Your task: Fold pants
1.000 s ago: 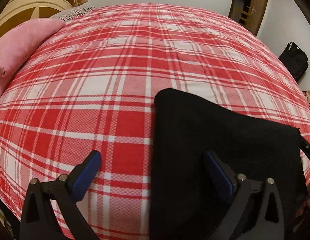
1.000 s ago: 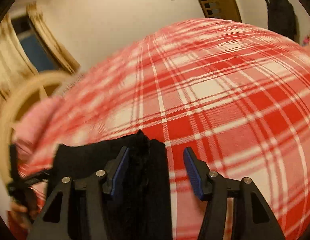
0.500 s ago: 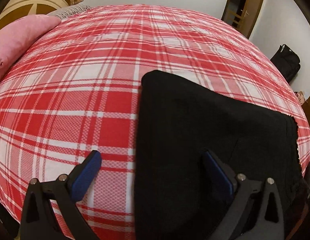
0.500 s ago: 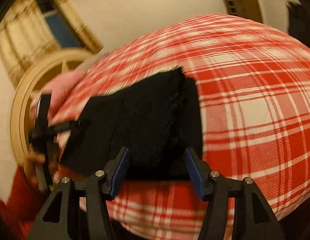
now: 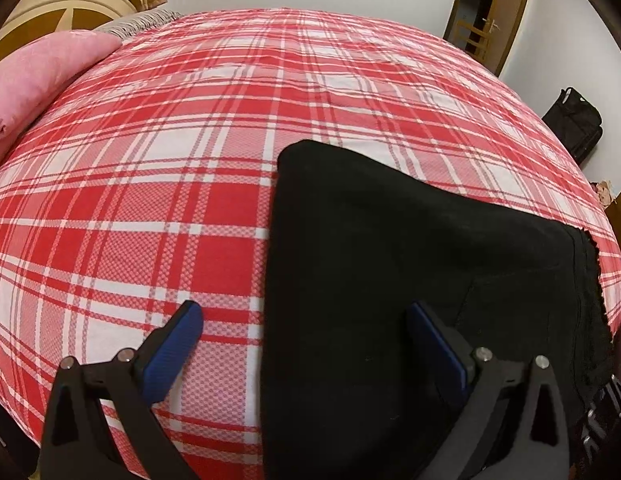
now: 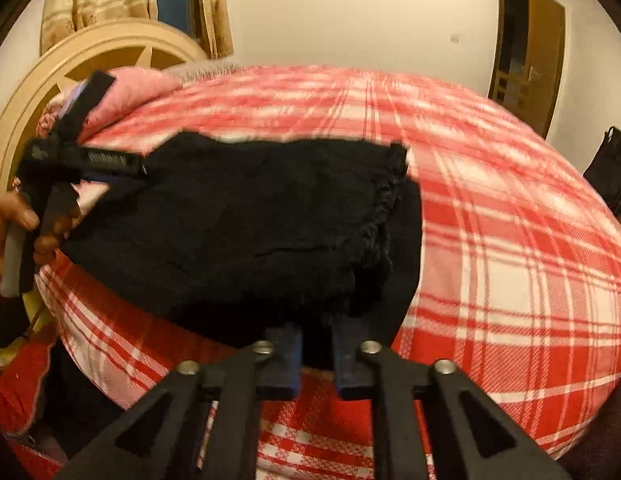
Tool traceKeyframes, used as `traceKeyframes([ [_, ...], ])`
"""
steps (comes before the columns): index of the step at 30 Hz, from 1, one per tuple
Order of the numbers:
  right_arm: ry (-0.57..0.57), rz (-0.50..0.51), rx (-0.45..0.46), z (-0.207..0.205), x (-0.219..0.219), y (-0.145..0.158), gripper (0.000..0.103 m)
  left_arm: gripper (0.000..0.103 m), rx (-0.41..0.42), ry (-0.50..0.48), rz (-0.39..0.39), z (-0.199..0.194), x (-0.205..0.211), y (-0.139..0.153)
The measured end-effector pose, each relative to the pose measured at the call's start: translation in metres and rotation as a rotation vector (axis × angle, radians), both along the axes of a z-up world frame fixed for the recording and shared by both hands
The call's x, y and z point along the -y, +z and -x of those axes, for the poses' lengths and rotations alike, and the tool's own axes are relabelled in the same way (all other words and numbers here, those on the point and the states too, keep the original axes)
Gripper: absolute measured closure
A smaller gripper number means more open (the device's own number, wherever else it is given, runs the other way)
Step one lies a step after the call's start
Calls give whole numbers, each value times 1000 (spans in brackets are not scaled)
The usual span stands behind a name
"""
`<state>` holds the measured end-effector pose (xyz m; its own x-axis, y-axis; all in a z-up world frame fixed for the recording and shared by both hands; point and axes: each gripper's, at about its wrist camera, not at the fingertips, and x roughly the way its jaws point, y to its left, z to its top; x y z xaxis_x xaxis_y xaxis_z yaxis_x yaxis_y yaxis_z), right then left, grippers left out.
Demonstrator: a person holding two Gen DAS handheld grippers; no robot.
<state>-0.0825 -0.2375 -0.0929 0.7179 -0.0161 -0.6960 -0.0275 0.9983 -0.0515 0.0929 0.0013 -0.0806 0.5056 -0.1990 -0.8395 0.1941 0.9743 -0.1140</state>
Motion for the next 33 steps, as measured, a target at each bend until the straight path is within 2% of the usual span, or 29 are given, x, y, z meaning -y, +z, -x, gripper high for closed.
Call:
traceKeyframes([
  [3, -5, 49, 67, 5, -4, 18, 97, 0, 9, 2, -8, 1, 2, 0],
  [5, 0, 86, 67, 5, -4, 21, 97, 0, 12, -2, -10, 1, 3, 0],
  [10, -9, 46, -76, 8, 9, -11, 97, 0, 18, -14, -12, 1, 4, -1],
  [13, -23, 26, -87, 16, 19, -10, 97, 0, 24, -19, -12, 2, 4, -2],
  [15, -42, -34, -58, 23, 29, 5, 96, 0, 25, -19, -11, 1, 5, -2],
  [17, -55, -62, 15, 26, 32, 24, 96, 0, 25, -22, -11, 1, 5, -2],
  [19, -18, -82, 99, 23, 23, 47, 96, 0, 26, -20, -10, 0, 5, -2],
  [21, 40, -98, 138, 8, 6, 58, 96, 0, 30, -18, -13, 0, 6, -1],
  [23, 52, -45, 73, -13, -6, 47, 96, 0, 26, -19, -18, -1, 7, -1],
  [25, 37, -6, -41, -28, -3, 15, 97, 0, 18, -20, -21, -2, 8, -1],
  [26, 29, -24, -70, -28, 6, 1, 97, 0, 15, -21, -20, -2, 7, -1],
  [27, 50, -78, -10, -19, 17, -2, 97, 0, 15, -24, -17, -2, 7, -1],
  [30, 24, -142, -25, -15, 30, 2, 97, 0, 28, -45, -15, -1, 7, -2],
  [31, 20, -146, -26, -11, 31, 6, 93, 0, 32, -49, -16, -1, 8, -2],
  [33, 4, -170, 7, -6, 31, 17, 92, 0, 31, -44, -17, -2, 9, -2],
])
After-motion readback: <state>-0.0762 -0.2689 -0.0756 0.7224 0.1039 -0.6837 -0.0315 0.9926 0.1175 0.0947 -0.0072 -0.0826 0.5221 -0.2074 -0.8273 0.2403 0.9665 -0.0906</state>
